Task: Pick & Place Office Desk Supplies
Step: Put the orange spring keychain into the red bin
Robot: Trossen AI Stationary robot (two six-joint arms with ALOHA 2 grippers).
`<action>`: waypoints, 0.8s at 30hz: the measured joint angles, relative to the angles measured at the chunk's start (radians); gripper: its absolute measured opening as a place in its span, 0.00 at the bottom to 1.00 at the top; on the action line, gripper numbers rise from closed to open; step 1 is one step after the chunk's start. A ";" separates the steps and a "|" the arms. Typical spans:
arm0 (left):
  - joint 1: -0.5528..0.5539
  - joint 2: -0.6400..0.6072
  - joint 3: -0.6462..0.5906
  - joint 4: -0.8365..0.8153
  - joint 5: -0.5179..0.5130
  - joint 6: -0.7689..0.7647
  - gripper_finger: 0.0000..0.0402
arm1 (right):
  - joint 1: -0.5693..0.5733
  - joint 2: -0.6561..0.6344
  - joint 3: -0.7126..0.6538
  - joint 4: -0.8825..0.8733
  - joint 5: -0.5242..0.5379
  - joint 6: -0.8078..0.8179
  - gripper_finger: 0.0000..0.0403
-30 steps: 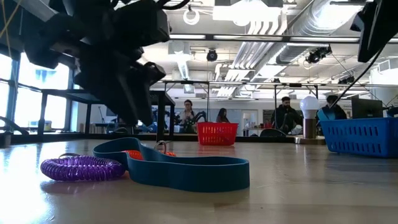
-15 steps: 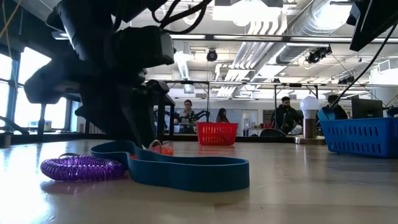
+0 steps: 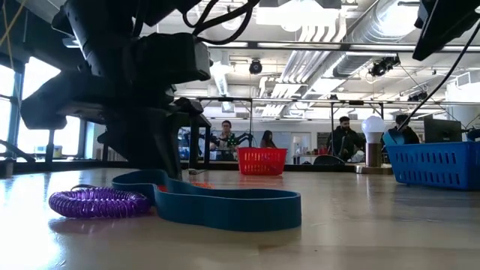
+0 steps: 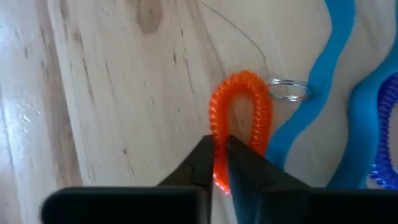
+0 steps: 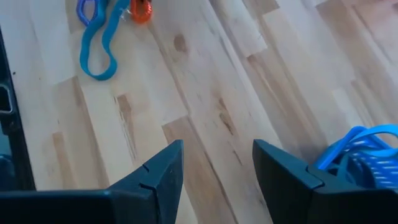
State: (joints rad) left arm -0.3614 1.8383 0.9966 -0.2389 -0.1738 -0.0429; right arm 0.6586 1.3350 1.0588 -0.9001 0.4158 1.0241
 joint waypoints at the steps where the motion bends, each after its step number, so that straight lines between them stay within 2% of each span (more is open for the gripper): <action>1: 0.000 0.000 0.000 -0.001 -0.007 0.001 0.04 | 0.000 0.000 0.000 0.000 0.009 0.000 0.44; 8: 0.001 -0.045 -0.004 0.000 -0.056 -0.033 0.01 | 0.000 0.000 -0.001 0.033 0.008 -0.001 0.44; 14: 0.004 -0.188 0.021 0.014 -0.244 0.014 0.01 | -0.006 0.000 -0.001 0.160 0.004 -0.050 0.44; 18: 0.004 -0.243 0.037 0.014 -0.336 0.051 0.01 | -0.050 0.000 -0.001 0.266 -0.011 -0.075 0.44; 24: -0.025 -0.289 0.048 0.147 -0.339 0.175 0.00 | -0.163 0.000 -0.001 0.393 -0.076 -0.170 0.44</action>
State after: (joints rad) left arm -0.3868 1.5488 1.0443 -0.0921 -0.5132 0.1321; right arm 0.4961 1.3350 1.0576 -0.5071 0.3401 0.8540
